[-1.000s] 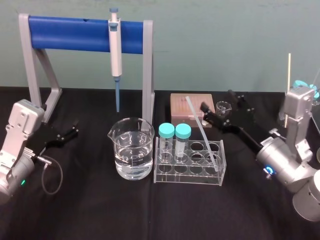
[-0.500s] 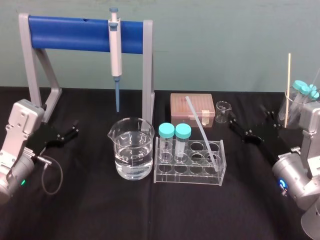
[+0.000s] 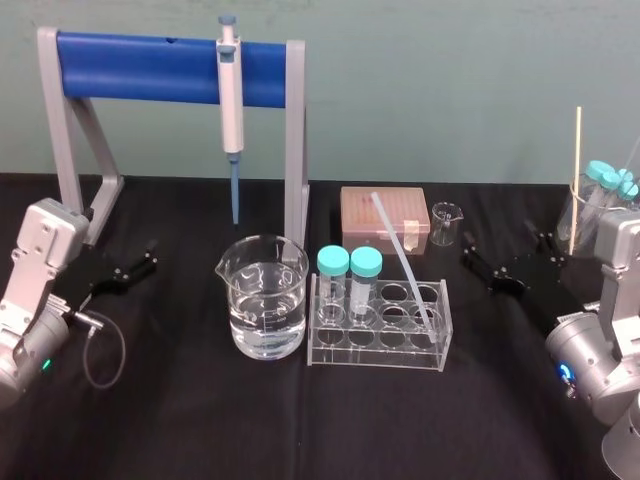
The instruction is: Pick up the stirring rod with one hand, then place it down.
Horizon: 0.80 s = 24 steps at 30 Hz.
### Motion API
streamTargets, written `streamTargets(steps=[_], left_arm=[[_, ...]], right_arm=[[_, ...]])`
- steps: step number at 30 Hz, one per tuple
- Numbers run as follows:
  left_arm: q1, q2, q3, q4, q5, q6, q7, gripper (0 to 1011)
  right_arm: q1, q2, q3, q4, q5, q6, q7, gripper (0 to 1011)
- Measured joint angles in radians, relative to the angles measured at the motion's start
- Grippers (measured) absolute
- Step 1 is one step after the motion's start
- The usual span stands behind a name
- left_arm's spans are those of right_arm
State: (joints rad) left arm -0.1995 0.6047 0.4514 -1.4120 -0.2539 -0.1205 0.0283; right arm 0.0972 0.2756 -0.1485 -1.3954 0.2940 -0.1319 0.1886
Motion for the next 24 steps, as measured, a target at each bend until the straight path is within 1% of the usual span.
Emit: streamTargets(steps=[24], left_arm=[[0.000, 0.000, 0.000, 0.000, 0.000, 0.000, 0.000, 1000]], right_arm=[[0.002, 0.002, -0.003, 0.000, 0.007, -0.007, 0.008, 1003]])
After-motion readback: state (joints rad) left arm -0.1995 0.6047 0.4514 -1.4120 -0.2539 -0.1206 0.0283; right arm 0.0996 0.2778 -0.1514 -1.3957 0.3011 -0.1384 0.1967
